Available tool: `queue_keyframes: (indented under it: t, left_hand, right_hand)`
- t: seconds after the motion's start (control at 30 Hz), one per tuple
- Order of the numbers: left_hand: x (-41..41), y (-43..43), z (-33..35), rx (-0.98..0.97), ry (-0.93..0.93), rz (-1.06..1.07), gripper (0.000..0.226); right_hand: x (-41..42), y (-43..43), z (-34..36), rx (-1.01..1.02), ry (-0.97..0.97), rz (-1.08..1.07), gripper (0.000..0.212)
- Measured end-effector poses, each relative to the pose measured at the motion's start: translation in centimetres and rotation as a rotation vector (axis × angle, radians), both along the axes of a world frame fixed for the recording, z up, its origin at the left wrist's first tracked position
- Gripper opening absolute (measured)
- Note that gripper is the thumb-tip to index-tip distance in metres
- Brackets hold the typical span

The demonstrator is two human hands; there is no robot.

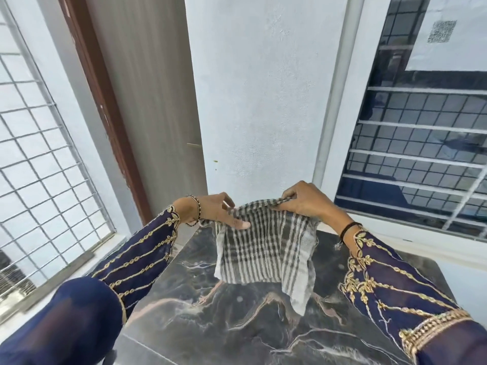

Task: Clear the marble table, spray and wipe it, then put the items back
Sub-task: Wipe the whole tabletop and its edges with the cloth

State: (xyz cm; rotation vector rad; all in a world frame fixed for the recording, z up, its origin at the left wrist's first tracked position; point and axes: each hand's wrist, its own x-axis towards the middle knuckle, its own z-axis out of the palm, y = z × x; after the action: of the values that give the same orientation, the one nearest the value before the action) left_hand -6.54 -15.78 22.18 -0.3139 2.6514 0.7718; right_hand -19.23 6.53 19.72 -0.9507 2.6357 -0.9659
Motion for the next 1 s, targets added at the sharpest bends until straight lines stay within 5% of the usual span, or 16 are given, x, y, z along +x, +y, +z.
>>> queue_keyframes:
  t: [0.17,0.3,0.43,0.57,0.63,0.7,0.8,1.0]
  left_hand:
    - [-0.6,-2.0,-1.2,-0.504,0.370,-0.086,0.035]
    - [-0.5,-4.6,-1.2,-0.534,0.435,-0.056,0.042]
    - [0.7,-6.2,-1.0,-0.075,0.507,0.066,0.034]
    - [1.5,-6.3,-1.5,0.490,0.591,0.285,0.015]
    - [1.2,-6.5,-2.2,0.626,0.611,0.444,0.014]
    - [0.4,-6.4,-2.9,0.679,0.575,0.593,0.021]
    - [-0.8,-5.1,-3.6,0.696,0.523,0.685,0.031]
    - [-2.5,-0.1,-2.6,0.830,0.474,0.568,0.035]
  right_hand:
    - [-2.1,0.0,-0.1,0.090,0.004,0.005,0.061]
    - [-3.5,1.6,-0.5,0.123,-0.085,0.041,0.058]
    - [-4.9,3.5,-1.1,0.027,-0.245,0.046,0.046]
    - [-5.5,4.8,-1.8,-0.338,-0.540,0.042,0.059]
    - [-5.6,4.2,-2.3,-0.509,-0.632,-0.022,0.044]
    - [-5.3,2.9,-2.8,-0.521,-0.537,-0.196,0.022]
    - [-4.7,0.4,-3.2,-0.430,-0.314,-0.345,0.027]
    - [-1.8,-3.8,-2.0,-0.358,-0.127,-0.180,0.011]
